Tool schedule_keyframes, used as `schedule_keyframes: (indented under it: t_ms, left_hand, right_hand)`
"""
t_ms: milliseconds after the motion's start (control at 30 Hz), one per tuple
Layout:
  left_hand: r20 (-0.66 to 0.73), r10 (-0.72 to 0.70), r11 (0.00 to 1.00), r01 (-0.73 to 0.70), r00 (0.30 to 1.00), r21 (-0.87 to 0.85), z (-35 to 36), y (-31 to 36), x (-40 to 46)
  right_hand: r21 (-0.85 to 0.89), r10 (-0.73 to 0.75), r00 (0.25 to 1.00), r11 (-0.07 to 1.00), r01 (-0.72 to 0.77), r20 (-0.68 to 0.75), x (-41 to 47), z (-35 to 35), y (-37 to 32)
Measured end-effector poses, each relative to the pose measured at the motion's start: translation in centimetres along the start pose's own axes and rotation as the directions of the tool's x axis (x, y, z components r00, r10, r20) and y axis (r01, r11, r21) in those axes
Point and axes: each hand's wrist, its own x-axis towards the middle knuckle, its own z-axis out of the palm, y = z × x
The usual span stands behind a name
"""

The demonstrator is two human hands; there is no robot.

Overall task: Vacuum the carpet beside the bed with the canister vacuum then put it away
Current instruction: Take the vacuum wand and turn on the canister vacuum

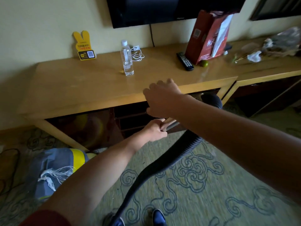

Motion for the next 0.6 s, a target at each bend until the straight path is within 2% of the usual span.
schedule_keyframes:
  t_ms: [67,133,200,300,433,533,600]
  left_hand:
    - [0.059,0.041,0.999,-0.042,0.997,0.005,1.1,2.1,-0.5]
    - [0.132,0.100,0.994,-0.105,0.986,0.029,2.6,4.2,-0.8]
    - [0.231,0.178,0.979,-0.195,0.956,0.054,4.3,6.3,-0.8]
    - [0.339,0.221,0.964,-0.257,0.914,0.064,6.7,9.5,-1.2]
    - [0.442,0.293,0.935,-0.352,0.848,0.054,8.3,12.6,-2.6]
    - [0.446,0.351,0.913,-0.406,0.823,0.031,9.5,13.8,-3.8]
    - [0.471,0.373,0.900,-0.435,0.799,0.024,10.1,14.6,-5.0]
  right_hand:
    - [0.012,0.020,0.979,1.000,-0.023,0.203,-3.4,0.2,2.0]
    - [0.001,0.036,0.908,0.999,-0.040,0.418,-6.4,0.6,3.4]
    - [-0.053,0.085,0.827,0.996,-0.067,0.556,-9.4,1.3,4.1]
    - [-0.146,0.229,0.736,0.973,-0.177,0.637,-13.3,2.4,4.9]
    - [-0.158,0.364,0.618,0.918,-0.363,0.697,-17.5,4.0,6.0]
    - [-0.192,0.469,0.527,0.847,-0.495,0.709,-20.6,5.2,5.8]
    - [-0.205,0.530,0.496,0.797,-0.568,0.687,-22.7,6.0,5.2]
